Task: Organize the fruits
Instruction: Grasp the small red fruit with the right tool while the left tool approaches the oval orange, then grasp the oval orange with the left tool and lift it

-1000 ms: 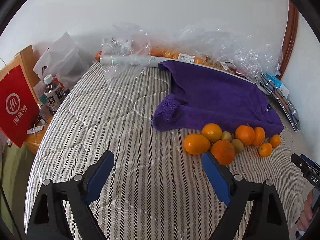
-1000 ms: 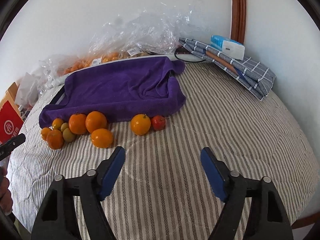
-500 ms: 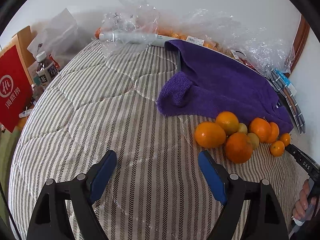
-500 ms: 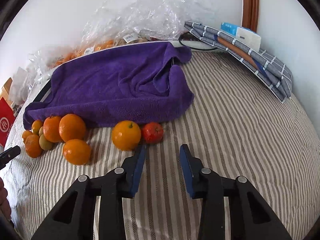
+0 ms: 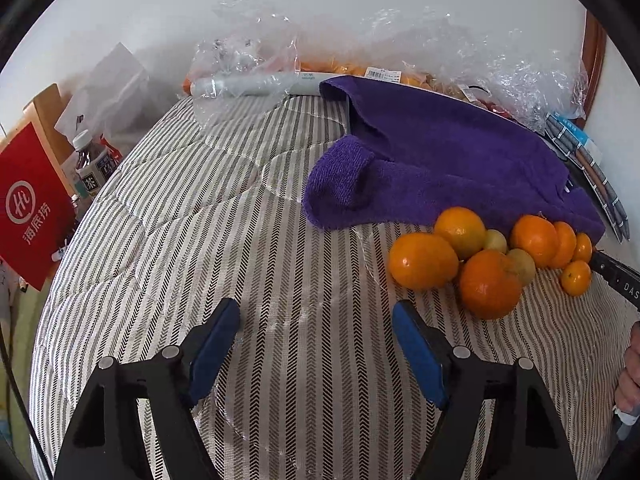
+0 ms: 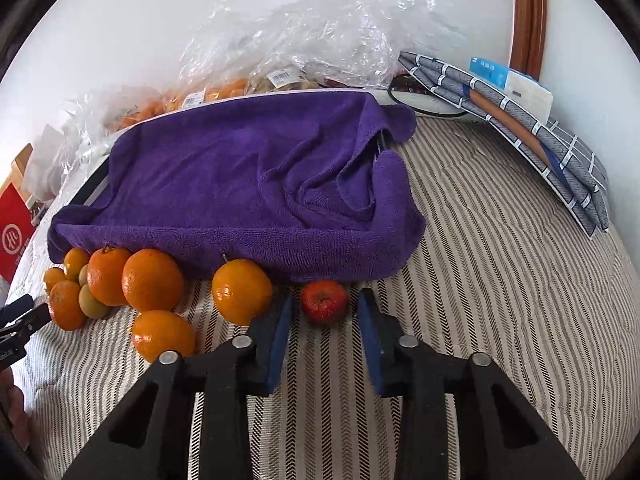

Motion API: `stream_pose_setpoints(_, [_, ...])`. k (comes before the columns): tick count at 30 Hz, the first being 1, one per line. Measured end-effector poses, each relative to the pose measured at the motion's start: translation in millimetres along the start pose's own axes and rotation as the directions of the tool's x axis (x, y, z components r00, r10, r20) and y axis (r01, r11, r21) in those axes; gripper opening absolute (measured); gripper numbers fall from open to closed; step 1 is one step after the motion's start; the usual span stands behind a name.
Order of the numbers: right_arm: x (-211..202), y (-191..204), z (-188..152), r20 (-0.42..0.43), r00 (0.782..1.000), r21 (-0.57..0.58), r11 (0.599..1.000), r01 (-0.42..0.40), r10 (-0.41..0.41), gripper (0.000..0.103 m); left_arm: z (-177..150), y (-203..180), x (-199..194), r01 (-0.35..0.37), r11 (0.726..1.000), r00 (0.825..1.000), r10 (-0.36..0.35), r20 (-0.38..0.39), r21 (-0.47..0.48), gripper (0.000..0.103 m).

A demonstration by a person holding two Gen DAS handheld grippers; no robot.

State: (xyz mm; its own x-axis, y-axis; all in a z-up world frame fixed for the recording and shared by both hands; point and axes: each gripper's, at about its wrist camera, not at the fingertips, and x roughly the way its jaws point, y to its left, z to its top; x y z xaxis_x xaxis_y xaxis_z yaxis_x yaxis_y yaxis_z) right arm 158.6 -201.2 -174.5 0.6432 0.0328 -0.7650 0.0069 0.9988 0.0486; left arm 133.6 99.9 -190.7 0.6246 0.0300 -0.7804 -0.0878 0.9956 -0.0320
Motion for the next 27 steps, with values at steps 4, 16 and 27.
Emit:
stream_pose_setpoints(4, [-1.6,-2.7,-0.7,0.007,1.000,0.015,1.000,-0.018,0.017,0.024,0.3,-1.0,-1.7,0.032,0.999,0.999,-0.032,0.007,0.010,0.064])
stream_pose_setpoints(16, [-27.3,3.5,-24.5,0.035,0.999,-0.003,1.000,-0.028,0.028,0.024,14.6,-24.1,5.6,0.152,0.987,0.988,-0.152,-0.016,0.046,0.057])
stream_pose_setpoints(27, [-33.2,7.7,-35.2,0.025,0.996,-0.001,0.996,-0.085,0.085,0.024,19.9,-33.9,12.1,0.170,0.984,0.985,-0.171,0.010,0.058,0.039])
